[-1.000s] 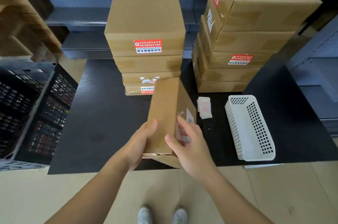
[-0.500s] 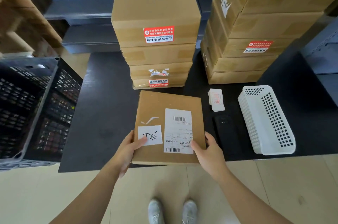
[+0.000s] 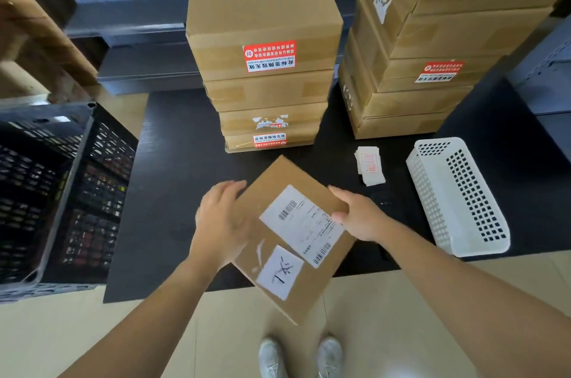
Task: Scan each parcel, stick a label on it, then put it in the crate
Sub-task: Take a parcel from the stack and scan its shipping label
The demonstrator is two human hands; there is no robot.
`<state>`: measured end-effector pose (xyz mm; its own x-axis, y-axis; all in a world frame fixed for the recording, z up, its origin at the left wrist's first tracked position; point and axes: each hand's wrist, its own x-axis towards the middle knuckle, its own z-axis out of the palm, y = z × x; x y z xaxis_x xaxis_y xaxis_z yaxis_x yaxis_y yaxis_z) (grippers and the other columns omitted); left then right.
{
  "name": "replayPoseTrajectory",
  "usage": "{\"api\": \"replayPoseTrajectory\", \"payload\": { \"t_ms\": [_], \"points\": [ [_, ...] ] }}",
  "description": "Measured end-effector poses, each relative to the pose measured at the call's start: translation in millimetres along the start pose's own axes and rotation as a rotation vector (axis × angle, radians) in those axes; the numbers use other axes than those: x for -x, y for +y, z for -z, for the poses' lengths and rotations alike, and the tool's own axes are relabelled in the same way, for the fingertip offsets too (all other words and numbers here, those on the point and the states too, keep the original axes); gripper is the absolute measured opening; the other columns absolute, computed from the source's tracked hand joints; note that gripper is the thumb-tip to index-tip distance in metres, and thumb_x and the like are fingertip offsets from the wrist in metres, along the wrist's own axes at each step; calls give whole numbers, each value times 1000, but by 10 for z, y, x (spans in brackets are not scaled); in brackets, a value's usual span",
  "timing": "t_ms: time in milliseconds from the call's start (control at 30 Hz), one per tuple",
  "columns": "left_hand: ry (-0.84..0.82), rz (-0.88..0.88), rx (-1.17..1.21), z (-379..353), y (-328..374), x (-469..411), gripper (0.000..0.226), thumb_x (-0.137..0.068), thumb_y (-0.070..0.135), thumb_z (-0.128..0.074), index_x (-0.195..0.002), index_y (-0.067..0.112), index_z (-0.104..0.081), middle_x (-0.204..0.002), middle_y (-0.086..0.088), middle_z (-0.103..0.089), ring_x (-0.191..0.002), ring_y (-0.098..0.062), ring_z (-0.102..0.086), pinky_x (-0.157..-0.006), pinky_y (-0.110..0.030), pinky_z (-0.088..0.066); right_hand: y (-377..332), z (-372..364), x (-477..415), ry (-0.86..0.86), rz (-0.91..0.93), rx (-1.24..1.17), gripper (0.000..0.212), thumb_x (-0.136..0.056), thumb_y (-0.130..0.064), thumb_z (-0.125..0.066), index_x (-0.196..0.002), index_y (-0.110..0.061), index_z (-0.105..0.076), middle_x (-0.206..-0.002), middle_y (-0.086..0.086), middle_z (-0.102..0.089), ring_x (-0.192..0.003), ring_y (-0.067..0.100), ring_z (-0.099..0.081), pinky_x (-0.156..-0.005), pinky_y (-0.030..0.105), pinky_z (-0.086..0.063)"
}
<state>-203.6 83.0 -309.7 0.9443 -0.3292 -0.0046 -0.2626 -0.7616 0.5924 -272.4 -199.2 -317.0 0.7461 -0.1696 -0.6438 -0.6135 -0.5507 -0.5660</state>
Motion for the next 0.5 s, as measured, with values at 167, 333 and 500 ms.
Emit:
{"api": "replayPoseTrajectory", "payload": {
  "t_ms": [167,333,500],
  "points": [
    [-618,-241,-448,-195,98,-593,87,-94,47,-62,-156,47,-1,-167,14,9,-155,-23,9,-124,-55,0,-469,100,-435,-28,167,454,71,-103,-16,-57,-157,-49,-26,-165,-6,-31,-152,32,-23,-119,54,-26],
    [-471,-88,-351,-294,-232,-417,85,-91,55,-61,-157,43,-8,-166,18,0,-153,-12,10,-120,-55,-26,-424,-178,-130,391,135,229,67,-101,-38,-60,-160,-32,-28,-171,-1,-16,-156,20,-18,-122,51,-16],
    [-163,208,-266,-293,-284,59,78,-89,61,-58,-154,41,-19,-163,14,-12,-148,-18,-3,-110,-54,-37,-45,-783,642,396,-135,42,74,-93,-62,-54,-157,-40,-23,-170,-1,-7,-154,23,-16,-118,53,-21]
  ]
}}
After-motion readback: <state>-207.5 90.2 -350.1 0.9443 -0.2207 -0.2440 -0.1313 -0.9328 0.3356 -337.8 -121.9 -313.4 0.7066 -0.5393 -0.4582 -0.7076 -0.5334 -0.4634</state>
